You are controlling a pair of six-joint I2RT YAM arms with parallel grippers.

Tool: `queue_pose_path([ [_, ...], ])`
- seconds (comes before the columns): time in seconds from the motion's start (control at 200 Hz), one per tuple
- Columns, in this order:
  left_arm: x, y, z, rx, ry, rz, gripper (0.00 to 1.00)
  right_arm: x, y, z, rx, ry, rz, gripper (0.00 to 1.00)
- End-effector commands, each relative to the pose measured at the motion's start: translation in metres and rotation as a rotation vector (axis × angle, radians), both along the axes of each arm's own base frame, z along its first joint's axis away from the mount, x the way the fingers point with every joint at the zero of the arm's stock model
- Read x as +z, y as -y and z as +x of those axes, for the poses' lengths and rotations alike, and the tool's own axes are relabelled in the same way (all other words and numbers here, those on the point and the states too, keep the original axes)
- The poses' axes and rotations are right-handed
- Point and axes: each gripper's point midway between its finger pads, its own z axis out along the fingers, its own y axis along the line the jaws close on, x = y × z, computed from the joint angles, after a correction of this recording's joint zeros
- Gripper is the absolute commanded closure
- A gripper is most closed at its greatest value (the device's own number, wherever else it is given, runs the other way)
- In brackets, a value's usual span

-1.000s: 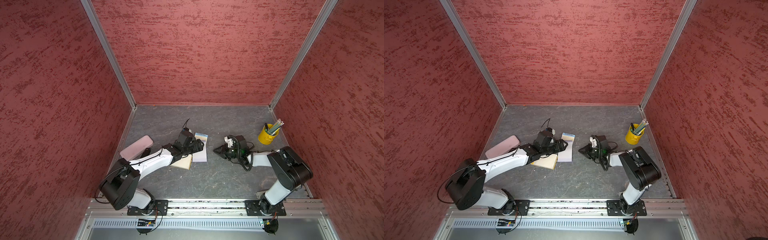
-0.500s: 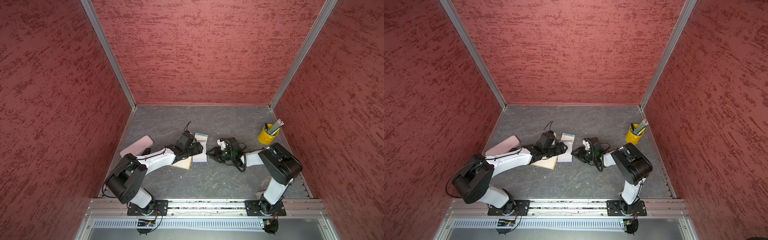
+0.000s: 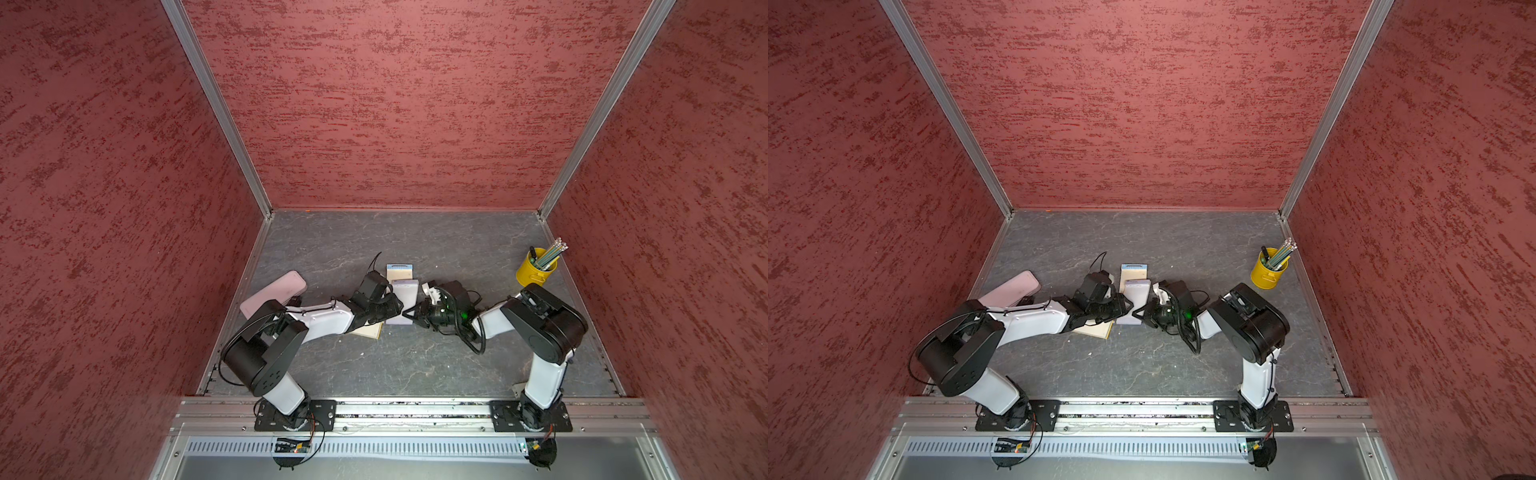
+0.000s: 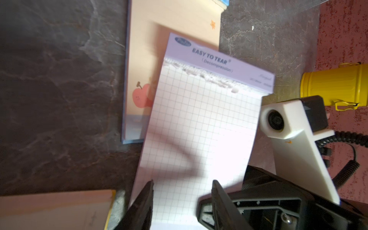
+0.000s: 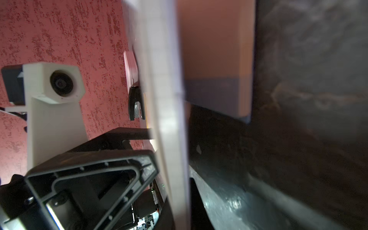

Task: Tear off pages from different memo pads
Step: Pick up the memo pad from the center of the board, then adjust the memo pad at the center of the board.

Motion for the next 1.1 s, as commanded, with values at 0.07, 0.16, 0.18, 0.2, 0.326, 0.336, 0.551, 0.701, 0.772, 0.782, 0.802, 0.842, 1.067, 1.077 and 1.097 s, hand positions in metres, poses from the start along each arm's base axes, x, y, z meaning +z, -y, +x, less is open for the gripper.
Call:
queue_pose_path([
  [0.07, 0.030, -0.018, -0.001, 0.027, 0.038, -0.018, 0.50, 0.022, 0.023, -0.006, -0.006, 0.020, -0.002, 0.96],
  [0.16, 0.047, -0.030, 0.003, 0.049, 0.079, -0.024, 0.48, 0.021, 0.048, -0.003, -0.028, 0.042, -0.118, 0.98],
  [0.18, 0.050, -0.032, 0.004, 0.054, 0.089, -0.024, 0.48, 0.024, 0.052, 0.000, -0.033, 0.056, -0.135, 0.98],
  [0.2, 0.053, -0.033, 0.004, 0.058, 0.096, -0.023, 0.48, 0.023, 0.058, 0.003, -0.040, 0.056, -0.160, 0.98],
  [0.326, 0.066, -0.032, 0.005, 0.064, 0.128, -0.033, 0.47, 0.020, 0.094, 0.031, -0.084, 0.073, -0.305, 0.99],
  [0.336, 0.067, -0.032, 0.005, 0.063, 0.132, -0.034, 0.47, 0.018, 0.098, 0.034, -0.090, 0.065, -0.321, 0.99],
  [0.551, 0.070, -0.019, -0.001, 0.029, 0.153, 0.010, 0.35, -0.002, 0.111, 0.069, -0.043, 0.055, -0.472, 1.00],
  [0.701, 0.074, -0.029, -0.002, 0.068, 0.188, 0.004, 0.26, -0.018, 0.074, 0.068, 0.056, 0.033, -0.441, 1.00],
  [0.772, 0.077, -0.036, 0.000, 0.085, 0.202, 0.006, 0.25, -0.018, 0.047, 0.065, 0.102, 0.042, -0.395, 1.00],
  [0.782, 0.077, -0.036, 0.000, 0.086, 0.204, 0.005, 0.25, -0.017, 0.043, 0.065, 0.106, 0.044, -0.385, 1.00],
  [0.802, 0.079, -0.038, 0.001, 0.092, 0.207, 0.004, 0.24, -0.015, 0.037, 0.065, 0.112, 0.049, -0.367, 1.00],
  [0.842, 0.081, -0.041, 0.002, 0.092, 0.212, -0.002, 0.24, -0.013, 0.027, 0.065, 0.119, 0.055, -0.332, 1.00],
  [1.067, 0.103, -0.063, 0.008, 0.108, 0.252, -0.073, 0.26, 0.026, 0.040, 0.055, 0.084, 0.127, -0.200, 1.00],
  [1.077, 0.105, -0.063, 0.008, 0.106, 0.254, -0.074, 0.26, 0.028, 0.042, 0.053, 0.081, 0.130, -0.196, 1.00],
  [1.097, 0.107, -0.062, 0.007, 0.098, 0.259, -0.078, 0.26, 0.033, 0.047, 0.050, 0.076, 0.136, -0.189, 1.00],
])
